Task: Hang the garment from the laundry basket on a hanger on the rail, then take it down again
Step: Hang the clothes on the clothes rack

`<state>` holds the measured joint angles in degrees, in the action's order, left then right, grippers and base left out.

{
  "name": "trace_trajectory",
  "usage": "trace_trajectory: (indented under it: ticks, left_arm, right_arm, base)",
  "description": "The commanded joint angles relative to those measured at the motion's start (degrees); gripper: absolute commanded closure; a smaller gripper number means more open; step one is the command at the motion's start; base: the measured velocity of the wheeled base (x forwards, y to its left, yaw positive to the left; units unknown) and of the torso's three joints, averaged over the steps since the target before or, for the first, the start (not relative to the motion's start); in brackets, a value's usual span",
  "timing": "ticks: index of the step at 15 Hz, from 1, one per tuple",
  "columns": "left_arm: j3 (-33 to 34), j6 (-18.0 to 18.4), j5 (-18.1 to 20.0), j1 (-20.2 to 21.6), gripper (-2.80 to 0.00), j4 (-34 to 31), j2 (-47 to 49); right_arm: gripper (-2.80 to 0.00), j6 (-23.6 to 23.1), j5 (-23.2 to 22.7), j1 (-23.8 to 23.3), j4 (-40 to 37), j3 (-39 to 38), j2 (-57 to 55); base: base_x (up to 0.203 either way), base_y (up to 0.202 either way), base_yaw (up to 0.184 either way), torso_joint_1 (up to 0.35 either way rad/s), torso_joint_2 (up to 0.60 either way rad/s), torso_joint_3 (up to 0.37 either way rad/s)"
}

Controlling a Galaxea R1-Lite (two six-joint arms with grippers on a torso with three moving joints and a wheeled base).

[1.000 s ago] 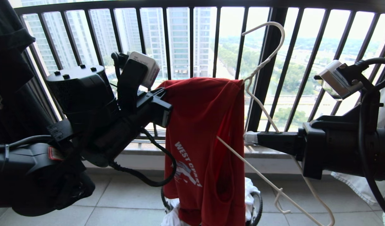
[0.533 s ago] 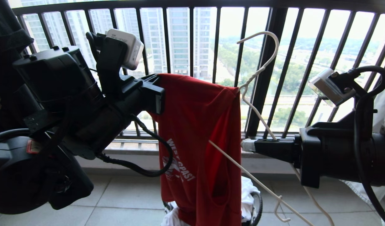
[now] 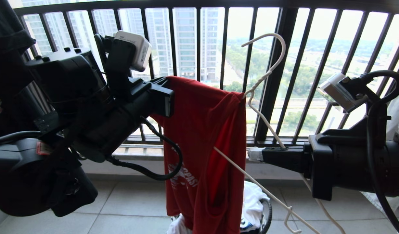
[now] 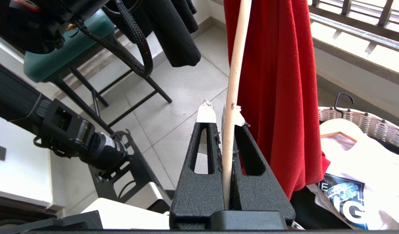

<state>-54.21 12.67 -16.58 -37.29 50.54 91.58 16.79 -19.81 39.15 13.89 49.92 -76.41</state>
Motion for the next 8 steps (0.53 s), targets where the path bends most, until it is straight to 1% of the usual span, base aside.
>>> trace_trajectory:
  ticks: [1, 2, 3, 8]
  left_arm:
    - [0.07, 0.13, -0.29, 0.08, 0.0, 0.35, 1.24]
    - [0.07, 0.17, -0.29, 0.11, 0.0, 0.35, 1.17]
    - [0.07, 0.17, -0.29, 0.11, -2.8, 0.35, 1.06]
    - [0.42, 0.25, -0.21, 0.11, -2.8, -0.2, -0.36]
  right_arm:
    - [0.0, 0.09, -0.14, 0.13, 0.09, 0.0, 0.12]
    - [0.0, 0.09, -0.14, 0.13, 0.09, 0.09, 0.21]
    - [0.0, 0.09, -0.14, 0.13, 0.09, 0.0, 0.21]
    - [0.0, 0.09, -0.05, 0.13, 0.18, 0.09, 0.21]
  base:
    - [0.0, 0.0, 0.0, 0.0, 0.0, 0.0]
    - [0.0, 0.0, 0.0, 0.0, 0.0, 0.0]
    - [0.0, 0.0, 0.0, 0.0, 0.0, 0.0]
    - [0.0, 0.0, 0.0, 0.0, 0.0, 0.0]
